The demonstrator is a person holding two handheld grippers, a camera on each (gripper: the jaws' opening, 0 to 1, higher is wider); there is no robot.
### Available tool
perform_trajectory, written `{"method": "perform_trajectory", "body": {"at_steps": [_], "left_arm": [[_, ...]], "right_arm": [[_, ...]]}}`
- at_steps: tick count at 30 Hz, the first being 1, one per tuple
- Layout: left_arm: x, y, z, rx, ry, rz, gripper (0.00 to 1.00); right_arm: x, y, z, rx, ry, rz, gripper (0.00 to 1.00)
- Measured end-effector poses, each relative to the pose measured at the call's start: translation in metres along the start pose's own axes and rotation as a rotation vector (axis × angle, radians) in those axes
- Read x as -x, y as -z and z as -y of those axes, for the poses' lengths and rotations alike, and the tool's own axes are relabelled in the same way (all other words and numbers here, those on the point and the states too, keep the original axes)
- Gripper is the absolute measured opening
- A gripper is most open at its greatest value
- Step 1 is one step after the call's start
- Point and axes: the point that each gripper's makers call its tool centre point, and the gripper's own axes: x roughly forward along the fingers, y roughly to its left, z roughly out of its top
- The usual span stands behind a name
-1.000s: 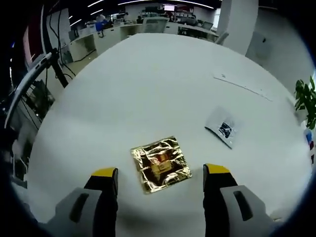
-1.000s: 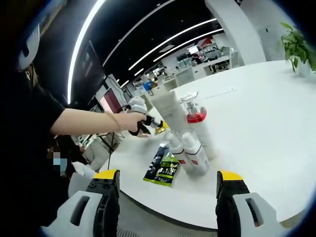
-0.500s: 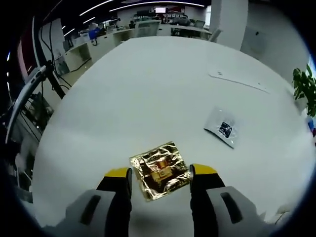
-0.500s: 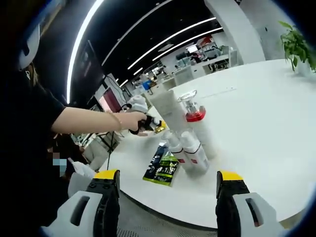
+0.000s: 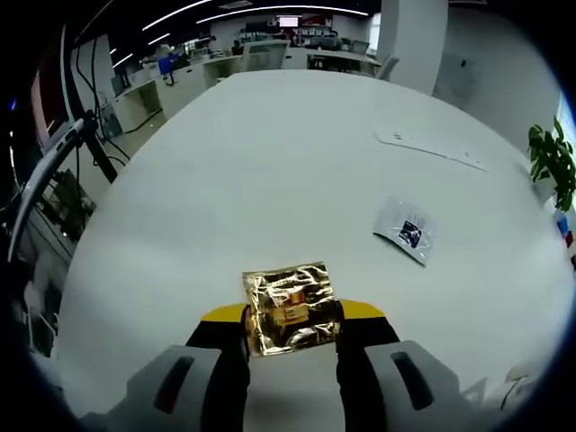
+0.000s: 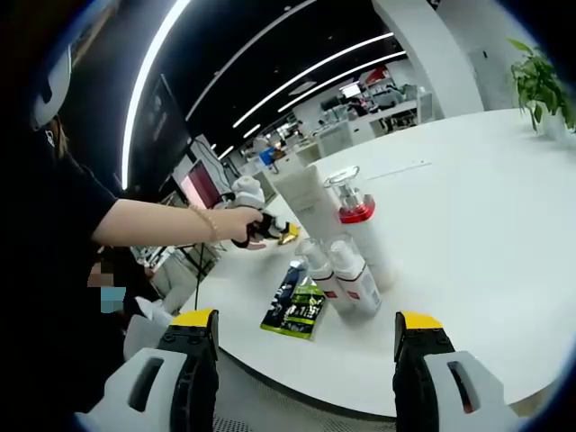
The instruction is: Arrange the skincare products in the storage area until every visible bottle or jar stands upright without overlapping.
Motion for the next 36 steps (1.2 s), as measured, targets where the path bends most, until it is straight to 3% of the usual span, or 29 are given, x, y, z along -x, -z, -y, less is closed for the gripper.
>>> {"method": "perform_trajectory", "body": {"at_steps": [12,20,24,36], "left_arm": [[0.019,0.005,0.004,-0.056,0.032,0.041,0.32],[0.040,0.027,-0.006,-0.047,0.051,0.038,0.31],[0.039,0.022,-0.003,-0.060,0.064,0.046,0.31],[0.064,0.049,-0.002,-0.088,0.099,0.051,0.30]], "right_arm": [[0.000,-0.001,-0.002,0.014,-0.012,0.003,0.85],[0.000,-0.001,-0.004,0.028,-0.018,0.008,0.86],[0.000,-0.002,-0.006,0.037,-0.023,0.011,0.86],[0.001,-0.004,-0.006,0.054,-0.029,0.020,0.86]]}}
